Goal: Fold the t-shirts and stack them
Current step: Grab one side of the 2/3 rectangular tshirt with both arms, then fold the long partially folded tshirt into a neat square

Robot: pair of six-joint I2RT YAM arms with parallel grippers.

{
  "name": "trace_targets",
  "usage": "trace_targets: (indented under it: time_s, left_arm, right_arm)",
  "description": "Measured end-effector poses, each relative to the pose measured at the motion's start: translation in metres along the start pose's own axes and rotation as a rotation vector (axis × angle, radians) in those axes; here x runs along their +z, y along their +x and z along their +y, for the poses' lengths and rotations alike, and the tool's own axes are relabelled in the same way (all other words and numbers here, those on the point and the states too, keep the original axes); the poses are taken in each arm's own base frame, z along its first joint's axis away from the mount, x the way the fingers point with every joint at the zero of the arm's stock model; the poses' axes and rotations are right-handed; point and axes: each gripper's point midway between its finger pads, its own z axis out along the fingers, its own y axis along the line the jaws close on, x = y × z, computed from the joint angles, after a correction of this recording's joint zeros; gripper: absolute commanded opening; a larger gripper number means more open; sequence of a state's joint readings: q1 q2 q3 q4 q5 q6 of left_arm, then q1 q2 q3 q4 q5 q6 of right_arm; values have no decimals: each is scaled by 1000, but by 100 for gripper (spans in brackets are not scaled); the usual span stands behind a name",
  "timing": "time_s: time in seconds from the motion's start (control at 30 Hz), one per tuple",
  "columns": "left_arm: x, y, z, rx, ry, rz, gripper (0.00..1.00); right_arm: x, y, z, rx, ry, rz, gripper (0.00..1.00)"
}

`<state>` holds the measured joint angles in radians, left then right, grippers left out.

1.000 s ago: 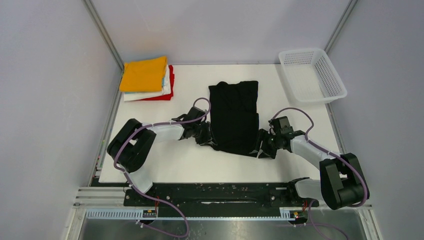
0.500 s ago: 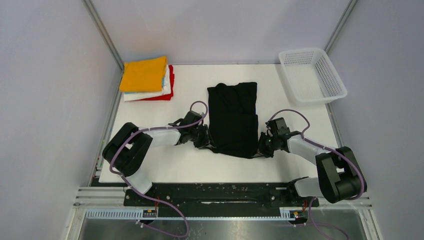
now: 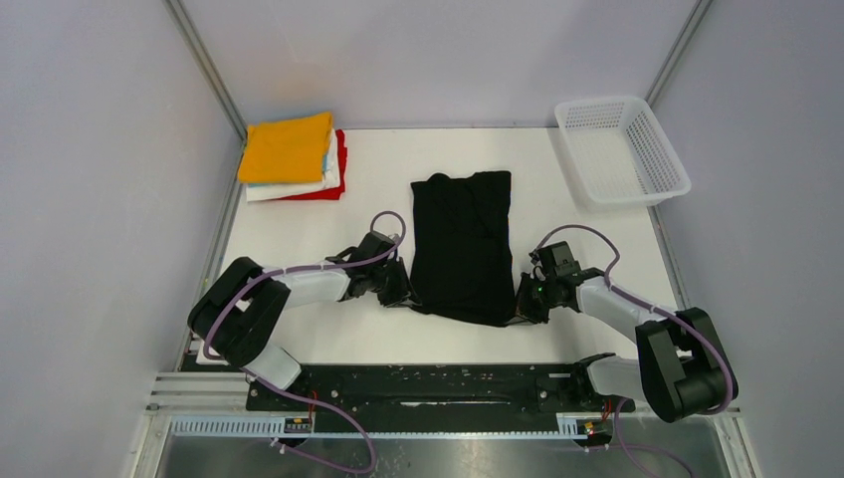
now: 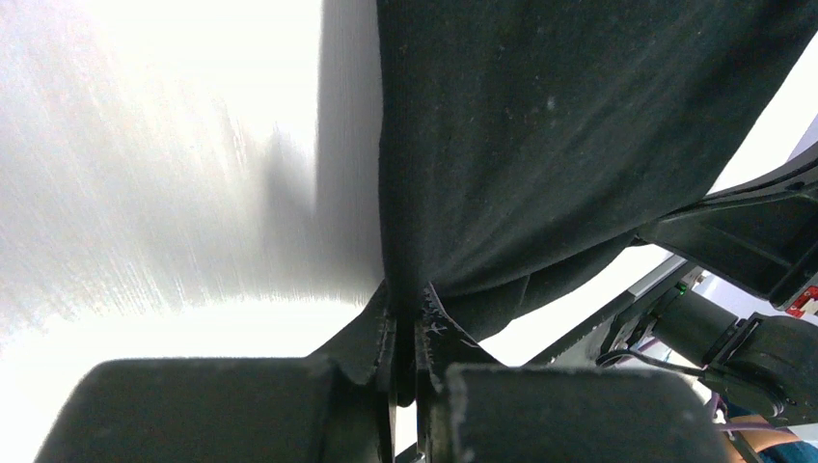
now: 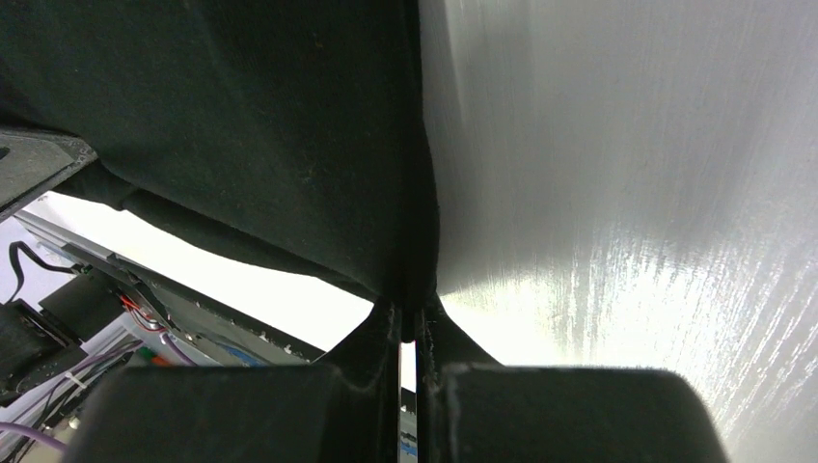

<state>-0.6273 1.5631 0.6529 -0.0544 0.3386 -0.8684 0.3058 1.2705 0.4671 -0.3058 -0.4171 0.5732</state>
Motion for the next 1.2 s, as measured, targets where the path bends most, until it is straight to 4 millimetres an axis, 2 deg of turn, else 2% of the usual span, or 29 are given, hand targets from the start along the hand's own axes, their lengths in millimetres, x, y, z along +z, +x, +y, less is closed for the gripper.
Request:
trace_targets:
  time_s: [0.2, 0.33, 0.47, 0.63, 0.77, 0.87, 1.0, 1.2]
  left_arm:
    - [-10, 13, 7, 0, 1, 3, 0]
    - [-25, 39, 11, 6, 14, 20, 0]
    - [-49, 60, -2, 31, 52, 33, 0]
    - [-87, 55, -25, 63, 119, -53, 0]
    - [-108, 33, -46, 82, 143, -138, 0]
    - [-116, 4, -56, 68, 116, -197, 0]
    - [-119, -44, -60, 41, 62, -278, 0]
    - [-111, -105, -70, 40, 17, -326, 0]
  right_arm:
    - [-12, 16, 4, -34, -40, 25, 0]
    - [-31, 31, 13, -77, -101, 30, 0]
    - [-51, 48, 22, -124, -158, 21, 0]
    - [-78, 54, 39, -181, -247, -52, 0]
    - [-101, 37, 62, -218, -290, -136, 0]
    - [-110, 18, 77, -225, -287, -178, 0]
    - [-114, -18, 98, -205, -293, -231, 0]
    - [-112, -73, 114, -135, -290, -280, 0]
